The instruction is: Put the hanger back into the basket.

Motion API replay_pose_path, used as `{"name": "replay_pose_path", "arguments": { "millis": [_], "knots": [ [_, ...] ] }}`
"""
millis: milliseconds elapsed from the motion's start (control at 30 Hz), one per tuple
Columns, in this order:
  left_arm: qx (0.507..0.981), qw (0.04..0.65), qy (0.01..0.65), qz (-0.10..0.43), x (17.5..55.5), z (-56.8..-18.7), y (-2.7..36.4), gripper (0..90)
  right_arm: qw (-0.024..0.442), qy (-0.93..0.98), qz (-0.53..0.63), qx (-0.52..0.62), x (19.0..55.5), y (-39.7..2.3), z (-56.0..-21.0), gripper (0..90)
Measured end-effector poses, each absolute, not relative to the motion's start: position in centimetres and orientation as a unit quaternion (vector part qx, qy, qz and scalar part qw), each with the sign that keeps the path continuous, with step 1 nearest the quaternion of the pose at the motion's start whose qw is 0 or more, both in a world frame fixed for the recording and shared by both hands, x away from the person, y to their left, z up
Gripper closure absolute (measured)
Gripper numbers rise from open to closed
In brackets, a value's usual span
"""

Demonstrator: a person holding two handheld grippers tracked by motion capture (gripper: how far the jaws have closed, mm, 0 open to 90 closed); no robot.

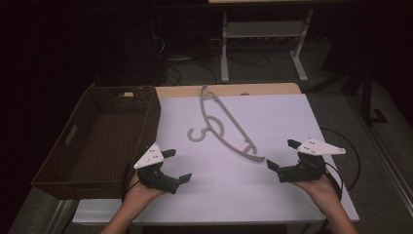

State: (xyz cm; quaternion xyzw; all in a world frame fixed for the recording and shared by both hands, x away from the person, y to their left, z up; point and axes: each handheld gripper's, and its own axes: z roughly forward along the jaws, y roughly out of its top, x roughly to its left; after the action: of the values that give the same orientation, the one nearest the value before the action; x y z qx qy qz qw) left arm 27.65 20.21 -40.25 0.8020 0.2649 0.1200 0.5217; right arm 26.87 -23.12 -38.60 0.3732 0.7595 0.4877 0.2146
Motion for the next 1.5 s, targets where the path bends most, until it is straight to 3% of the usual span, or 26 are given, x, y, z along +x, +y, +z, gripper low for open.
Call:
{"name": "replay_pose_path", "arguments": {
  "millis": [767, 1233, 1500],
  "knots": [
    [0.806, 0.518, 0.262, 0.119, 27.6, -40.2, 19.7, 0.2, 0.209, 0.766, 0.469, 0.387, 29.5, -21.7, -38.8, 0.0],
    [0.812, 0.513, 0.255, 0.114, 27.5, -40.5, 19.5, 0.2, 0.200, 0.776, 0.455, 0.387, 33.8, -19.1, -38.6, 5.9],
    [0.808, 0.516, 0.258, 0.117, 27.5, -40.4, 19.7, 0.2, 0.190, 0.777, 0.443, 0.405, 37.3, -17.5, -39.4, 16.2]
  ]
}}
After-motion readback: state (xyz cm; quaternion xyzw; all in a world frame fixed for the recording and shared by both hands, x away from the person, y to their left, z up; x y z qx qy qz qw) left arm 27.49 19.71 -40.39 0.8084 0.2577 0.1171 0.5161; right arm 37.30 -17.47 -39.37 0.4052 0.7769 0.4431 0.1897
